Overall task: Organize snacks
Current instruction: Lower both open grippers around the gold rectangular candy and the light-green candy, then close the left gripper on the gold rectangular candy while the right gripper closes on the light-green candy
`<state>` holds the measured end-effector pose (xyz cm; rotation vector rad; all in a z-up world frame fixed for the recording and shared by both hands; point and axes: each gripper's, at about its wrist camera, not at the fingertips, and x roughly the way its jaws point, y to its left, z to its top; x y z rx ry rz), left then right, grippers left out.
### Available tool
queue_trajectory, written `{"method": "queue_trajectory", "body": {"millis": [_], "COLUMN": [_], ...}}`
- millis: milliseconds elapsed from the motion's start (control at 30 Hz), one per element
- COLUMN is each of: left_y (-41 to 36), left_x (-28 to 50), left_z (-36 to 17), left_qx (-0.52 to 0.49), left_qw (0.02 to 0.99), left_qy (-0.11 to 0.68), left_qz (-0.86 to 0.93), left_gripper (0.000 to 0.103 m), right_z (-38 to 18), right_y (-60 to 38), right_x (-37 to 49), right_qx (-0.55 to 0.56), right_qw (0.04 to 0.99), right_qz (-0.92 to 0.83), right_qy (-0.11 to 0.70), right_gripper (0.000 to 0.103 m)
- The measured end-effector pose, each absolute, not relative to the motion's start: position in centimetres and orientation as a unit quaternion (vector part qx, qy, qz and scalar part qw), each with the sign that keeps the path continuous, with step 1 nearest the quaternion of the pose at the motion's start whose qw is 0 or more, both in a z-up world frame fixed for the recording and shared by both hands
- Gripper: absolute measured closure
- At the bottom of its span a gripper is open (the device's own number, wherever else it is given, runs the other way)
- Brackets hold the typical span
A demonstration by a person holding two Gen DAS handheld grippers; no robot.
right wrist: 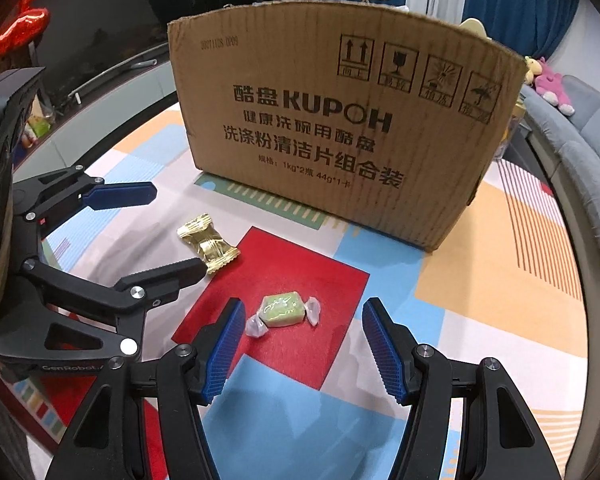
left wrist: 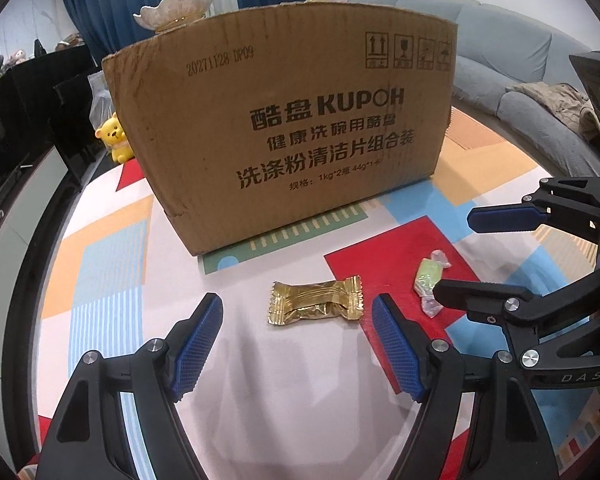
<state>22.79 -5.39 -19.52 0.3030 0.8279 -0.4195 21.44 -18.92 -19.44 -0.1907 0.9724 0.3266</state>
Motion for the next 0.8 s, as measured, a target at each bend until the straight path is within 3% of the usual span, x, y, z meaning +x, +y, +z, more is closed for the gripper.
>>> {"method": "queue_trajectory", "body": {"millis": [633,800], "left_y": [-5.8,-6.1], "left_x": [24.6,24.9], "left_z": [-21.4,-21.5], "left_qx": [0.117,0.109], "left_qw": [0.873,0.87], "left_qy": [0.421,0.425], "left_qz": [-0.219,-0.227], "left_gripper": [0.037,0.044], "right_z": [-21.9,-21.8], "right_y": [-18.2,-18.3], "right_x": [22.7,22.8], "right_qx": [-0.079,-0.078], "right_qw": [0.861,0.864], "right_qz": [0.176,0.176], "right_qy": [0.471,0.465], "right_gripper": [0.047,0.057]}}
